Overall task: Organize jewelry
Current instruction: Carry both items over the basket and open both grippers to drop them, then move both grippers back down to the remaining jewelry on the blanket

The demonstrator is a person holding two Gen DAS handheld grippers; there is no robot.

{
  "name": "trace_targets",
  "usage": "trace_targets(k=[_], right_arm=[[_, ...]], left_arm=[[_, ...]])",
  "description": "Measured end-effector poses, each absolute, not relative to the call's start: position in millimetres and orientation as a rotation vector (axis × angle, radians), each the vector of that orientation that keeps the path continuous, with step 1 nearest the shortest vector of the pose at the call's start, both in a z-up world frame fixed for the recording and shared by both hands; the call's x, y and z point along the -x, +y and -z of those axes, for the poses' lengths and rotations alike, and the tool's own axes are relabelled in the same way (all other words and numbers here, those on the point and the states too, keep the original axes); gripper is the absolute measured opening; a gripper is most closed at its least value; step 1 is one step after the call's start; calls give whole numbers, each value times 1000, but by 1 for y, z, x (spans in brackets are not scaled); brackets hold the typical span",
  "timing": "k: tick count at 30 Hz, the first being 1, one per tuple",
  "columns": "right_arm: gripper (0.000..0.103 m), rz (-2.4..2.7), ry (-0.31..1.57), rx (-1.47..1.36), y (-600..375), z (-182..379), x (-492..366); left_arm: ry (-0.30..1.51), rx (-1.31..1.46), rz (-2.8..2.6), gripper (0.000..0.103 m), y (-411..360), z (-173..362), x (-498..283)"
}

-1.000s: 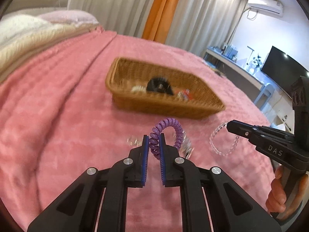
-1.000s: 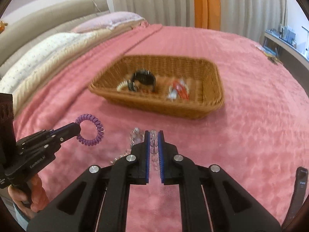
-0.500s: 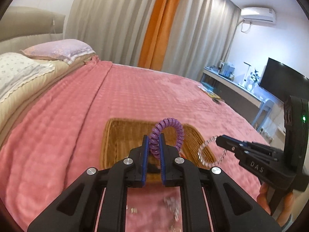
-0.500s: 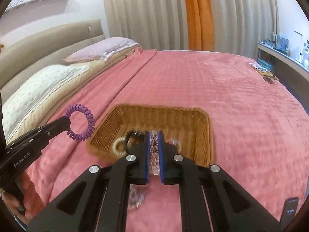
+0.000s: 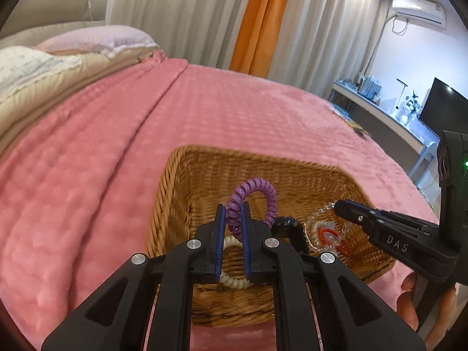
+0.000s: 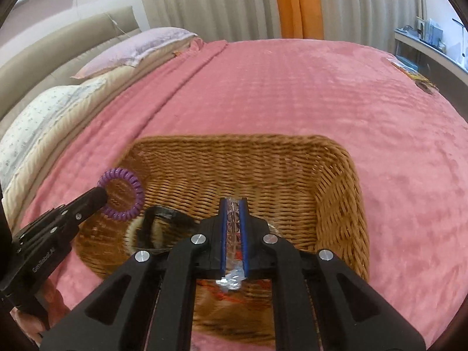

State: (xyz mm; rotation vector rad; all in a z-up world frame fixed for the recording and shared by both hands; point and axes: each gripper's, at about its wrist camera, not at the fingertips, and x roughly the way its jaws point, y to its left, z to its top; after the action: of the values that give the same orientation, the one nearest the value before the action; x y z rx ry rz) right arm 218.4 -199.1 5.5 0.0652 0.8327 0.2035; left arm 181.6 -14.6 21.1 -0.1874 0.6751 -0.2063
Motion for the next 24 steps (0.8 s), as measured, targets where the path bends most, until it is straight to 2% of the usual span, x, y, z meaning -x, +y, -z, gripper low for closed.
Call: trace_targets(k=[7,9,11,12,14,20,24], right_arm=[[7,-173,840,-76,-210,0,-223],[7,-177,841,-91,-213,0,-220],[9,-176,824,-90,-215,-6,-213],[11,-177,816,-91,-216,-10,-209],[22,-195,797,-100,-218,-18,-198],[31,-242,746,-111,-219,-43,-145],[31,-275,741,-111,-214,-49,-111]], left_arm=[[681,164,214,9,-20,-18,-180],[676,180,231,19,-18,-19,-178],[661,191,236,39,-15,-23,-172],[648,202,245,43,-13,-27,-167],[625,219,260,45,-10,-35,-156],[543,218,311,51,-9,-62,-103],[517,218,330,52,-7,-64,-66]])
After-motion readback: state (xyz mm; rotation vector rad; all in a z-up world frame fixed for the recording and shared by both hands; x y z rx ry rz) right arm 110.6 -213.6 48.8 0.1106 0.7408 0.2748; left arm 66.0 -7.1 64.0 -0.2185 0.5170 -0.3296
